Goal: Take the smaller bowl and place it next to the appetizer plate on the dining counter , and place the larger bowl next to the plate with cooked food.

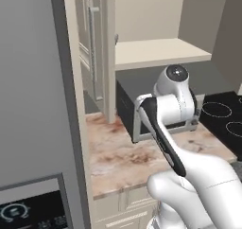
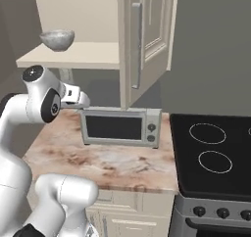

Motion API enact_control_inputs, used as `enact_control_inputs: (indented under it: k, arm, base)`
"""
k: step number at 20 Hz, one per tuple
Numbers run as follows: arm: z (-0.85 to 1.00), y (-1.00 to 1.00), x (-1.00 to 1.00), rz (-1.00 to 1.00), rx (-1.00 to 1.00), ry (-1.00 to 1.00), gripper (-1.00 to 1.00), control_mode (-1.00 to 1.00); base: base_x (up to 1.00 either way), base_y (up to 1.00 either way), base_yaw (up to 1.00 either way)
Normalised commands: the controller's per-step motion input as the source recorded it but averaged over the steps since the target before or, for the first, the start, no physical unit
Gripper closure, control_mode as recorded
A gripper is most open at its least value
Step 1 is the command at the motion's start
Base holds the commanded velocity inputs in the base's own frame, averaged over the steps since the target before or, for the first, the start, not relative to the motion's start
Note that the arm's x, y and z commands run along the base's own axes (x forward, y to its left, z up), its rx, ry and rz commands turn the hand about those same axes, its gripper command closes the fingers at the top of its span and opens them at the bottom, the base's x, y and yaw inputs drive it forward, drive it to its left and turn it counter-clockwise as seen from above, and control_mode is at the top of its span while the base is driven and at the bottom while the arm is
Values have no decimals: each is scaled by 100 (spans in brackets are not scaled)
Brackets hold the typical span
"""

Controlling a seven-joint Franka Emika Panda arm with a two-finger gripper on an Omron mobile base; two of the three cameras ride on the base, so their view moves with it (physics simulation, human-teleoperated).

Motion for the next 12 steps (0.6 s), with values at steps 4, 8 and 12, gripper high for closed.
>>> enact_control_inputs:
  k: [4,8,12]
  arm:
    - [0,0,0,0,0,0,-100,100]
    - [31,7,-23,19,5,-4,-100,-100]
    - [93,33,-53,3,4,-25,-100,-100]
  base:
    - [66,0,25]
    - [0,0,0]
    - [0,0,0]
